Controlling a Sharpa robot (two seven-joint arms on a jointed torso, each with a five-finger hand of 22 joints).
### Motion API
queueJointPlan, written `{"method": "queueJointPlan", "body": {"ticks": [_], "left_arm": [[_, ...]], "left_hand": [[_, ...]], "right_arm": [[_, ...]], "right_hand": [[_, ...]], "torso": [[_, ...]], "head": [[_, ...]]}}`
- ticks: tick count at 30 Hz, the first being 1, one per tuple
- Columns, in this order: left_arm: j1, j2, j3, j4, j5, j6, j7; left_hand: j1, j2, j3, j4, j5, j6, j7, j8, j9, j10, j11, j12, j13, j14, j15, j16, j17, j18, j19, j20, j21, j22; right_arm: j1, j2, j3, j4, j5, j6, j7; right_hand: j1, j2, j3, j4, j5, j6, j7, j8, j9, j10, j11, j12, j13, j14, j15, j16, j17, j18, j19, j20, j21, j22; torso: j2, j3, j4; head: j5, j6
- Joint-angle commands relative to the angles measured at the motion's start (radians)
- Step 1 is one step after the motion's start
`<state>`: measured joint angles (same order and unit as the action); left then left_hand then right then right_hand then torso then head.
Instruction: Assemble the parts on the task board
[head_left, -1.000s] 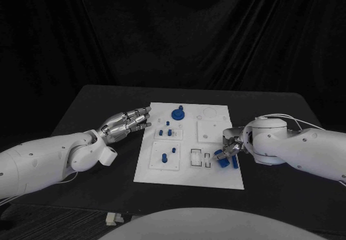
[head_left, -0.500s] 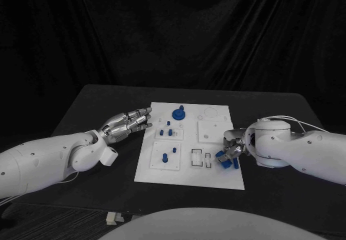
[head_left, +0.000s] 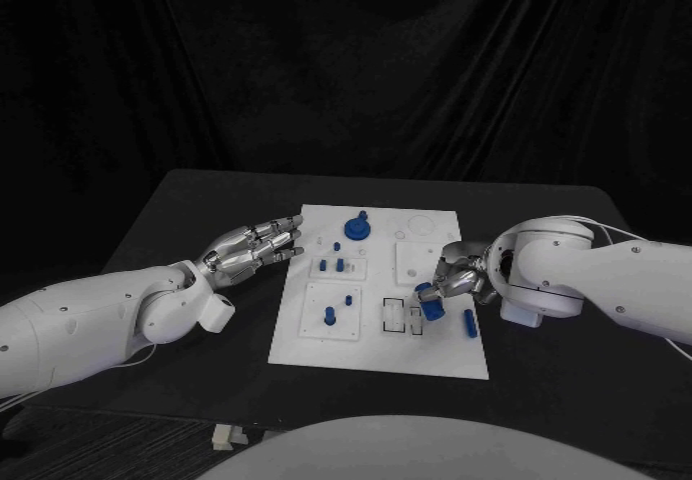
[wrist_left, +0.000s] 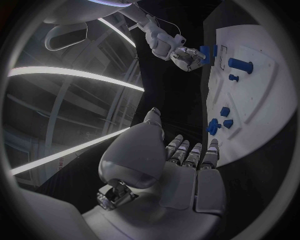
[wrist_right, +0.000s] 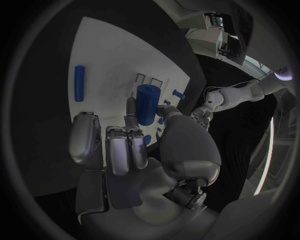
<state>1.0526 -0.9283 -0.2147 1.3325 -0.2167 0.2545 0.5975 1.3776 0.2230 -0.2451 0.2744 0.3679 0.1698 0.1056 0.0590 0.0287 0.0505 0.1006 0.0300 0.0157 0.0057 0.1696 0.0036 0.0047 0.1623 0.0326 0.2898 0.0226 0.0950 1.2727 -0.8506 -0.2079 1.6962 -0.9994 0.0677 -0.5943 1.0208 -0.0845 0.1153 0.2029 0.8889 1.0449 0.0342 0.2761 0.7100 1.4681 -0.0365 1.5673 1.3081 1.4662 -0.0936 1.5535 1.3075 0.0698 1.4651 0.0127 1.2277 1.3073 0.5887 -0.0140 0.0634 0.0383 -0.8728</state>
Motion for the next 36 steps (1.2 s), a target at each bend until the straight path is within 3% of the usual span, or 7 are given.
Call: {"method": "queueJointPlan", "body": {"ticks": [1, 3, 11, 15, 22, 29, 36], "left_arm": [[-0.001, 0.0, 0.001, 0.003, 0.007, 0.011, 0.014], [-0.001, -0.001, 0.001, 0.004, 0.007, 0.011, 0.015], [-0.001, -0.004, 0.001, 0.006, 0.007, 0.017, 0.013], [-0.001, -0.006, 0.001, 0.006, 0.007, 0.017, 0.013], [-0.002, -0.005, 0.001, 0.006, 0.007, 0.016, 0.015], [-0.002, -0.001, 0.001, 0.005, 0.007, 0.019, 0.017], [-0.002, -0.003, 0.001, 0.005, 0.007, 0.018, 0.016]], "left_hand": [[0.004, 0.003, 0.001, -0.007, 0.006, -0.001, 0.002, 0.007, 0.001, -0.001, 0.008, 0.005, 0.002, 0.003, -0.005, 0.005, 0.0, 0.013, 0.001, 0.001, -0.001, 0.001], [0.004, 0.003, 0.001, -0.007, 0.006, -0.001, 0.002, 0.007, 0.001, -0.001, 0.008, 0.005, 0.002, 0.003, -0.005, 0.005, 0.0, 0.013, 0.001, 0.001, -0.001, 0.001], [0.004, 0.004, 0.001, -0.007, 0.009, -0.002, 0.002, 0.006, 0.0, -0.001, 0.009, 0.005, 0.002, 0.002, -0.005, 0.005, 0.0, 0.013, 0.001, 0.001, -0.001, 0.002], [0.004, 0.004, 0.001, -0.007, 0.01, -0.002, 0.002, 0.006, 0.0, -0.001, 0.009, 0.005, 0.002, 0.002, -0.005, 0.005, 0.0, 0.014, 0.002, 0.001, -0.001, 0.003], [0.004, 0.004, 0.001, -0.007, 0.01, -0.002, 0.002, 0.006, 0.0, -0.001, 0.009, 0.005, 0.002, 0.002, -0.005, 0.005, 0.0, 0.014, 0.002, 0.001, -0.001, 0.003], [0.004, 0.005, 0.001, -0.007, 0.011, -0.001, 0.002, 0.007, 0.001, 0.0, 0.01, 0.006, 0.002, 0.002, -0.006, 0.005, 0.0, 0.014, 0.002, 0.001, -0.001, 0.003], [0.004, 0.005, 0.001, -0.007, 0.011, -0.001, 0.003, 0.007, 0.001, 0.0, 0.011, 0.006, 0.002, 0.002, -0.006, 0.005, 0.0, 0.014, 0.002, 0.001, 0.0, 0.003]], "right_arm": [[0.002, 0.014, 0.0, -0.01, 0.163, -0.055, 0.0], [-0.002, 0.024, 0.0, -0.017, 0.183, -0.06, 0.0], [-0.029, 0.061, 0.0, -0.054, 0.212, -0.063, -0.002], [-0.04, 0.075, 0.0, -0.076, 0.214, -0.058, -0.003], [-0.056, 0.09, 0.0, -0.096, 0.2, -0.055, -0.005], [-0.07, 0.099, 0.0, -0.106, 0.189, -0.058, -0.006], [-0.073, 0.105, 0.0, -0.11, 0.187, -0.062, -0.007]], "right_hand": [[-0.025, 0.0, 0.11, -0.097, -0.019, -0.006, -0.003, 0.006, 0.004, 0.103, -0.005, 0.004, 0.263, 0.098, -0.007, 0.0, 0.237, 0.0, 0.006, -0.003, 0.003, 0.171], [-0.041, 0.001, 0.112, -0.091, -0.049, -0.009, -0.002, 0.008, 0.007, 0.103, -0.004, 0.004, 0.263, 0.098, -0.006, -0.001, 0.236, 0.0, 0.005, -0.002, 0.003, 0.171], [-0.065, 0.004, 0.115, -0.078, -0.07, -0.014, 0.0, 0.009, 0.01, 0.103, -0.002, 0.004, 0.263, 0.095, -0.004, -0.009, 0.223, 0.003, 0.0, -0.001, -0.012, 0.166], [-0.101, 0.007, 0.108, -0.052, -0.14, -0.015, 0.001, 0.01, 0.011, 0.103, 0.0, 0.004, 0.263, 0.095, -0.002, -0.009, 0.222, 0.004, 0.0, 0.001, -0.014, 0.165], [-0.107, 0.009, 0.109, -0.046, -0.173, -0.019, 0.002, 0.008, 0.009, 0.103, 0.001, 0.004, 0.263, 0.095, -0.002, -0.011, 0.22, 0.004, -0.001, 0.001, -0.017, 0.165], [-0.131, 0.021, 0.095, -0.015, -0.329, -0.033, 0.01, -0.007, -0.008, 0.103, 0.007, 0.004, 0.263, 0.093, 0.003, -0.016, 0.213, 0.006, -0.003, 0.005, -0.024, 0.163], [-0.139, 0.028, 0.076, 0.007, -0.429, -0.041, 0.016, -0.023, -0.033, 0.103, 0.012, 0.004, 0.263, 0.093, 0.007, -0.017, 0.211, 0.006, -0.003, 0.009, -0.027, 0.162]], "torso": [[0.0, -0.0003, 0.0002], [0.0, -0.0004, 0.0006], [0.0, -0.0004, 0.0013], [0.0, -0.0004, 0.0007], [0.0, -0.0003, 0.0005], [0.0, -0.0003, 0.0006], [0.0, -0.0003, 0.0004]], "head": [[0.0, 0.0], [0.0, 0.0], [-0.002, 0.0], [0.0, 0.0], [0.001, 0.0], [0.006, 0.0], [0.006, 0.0]]}}
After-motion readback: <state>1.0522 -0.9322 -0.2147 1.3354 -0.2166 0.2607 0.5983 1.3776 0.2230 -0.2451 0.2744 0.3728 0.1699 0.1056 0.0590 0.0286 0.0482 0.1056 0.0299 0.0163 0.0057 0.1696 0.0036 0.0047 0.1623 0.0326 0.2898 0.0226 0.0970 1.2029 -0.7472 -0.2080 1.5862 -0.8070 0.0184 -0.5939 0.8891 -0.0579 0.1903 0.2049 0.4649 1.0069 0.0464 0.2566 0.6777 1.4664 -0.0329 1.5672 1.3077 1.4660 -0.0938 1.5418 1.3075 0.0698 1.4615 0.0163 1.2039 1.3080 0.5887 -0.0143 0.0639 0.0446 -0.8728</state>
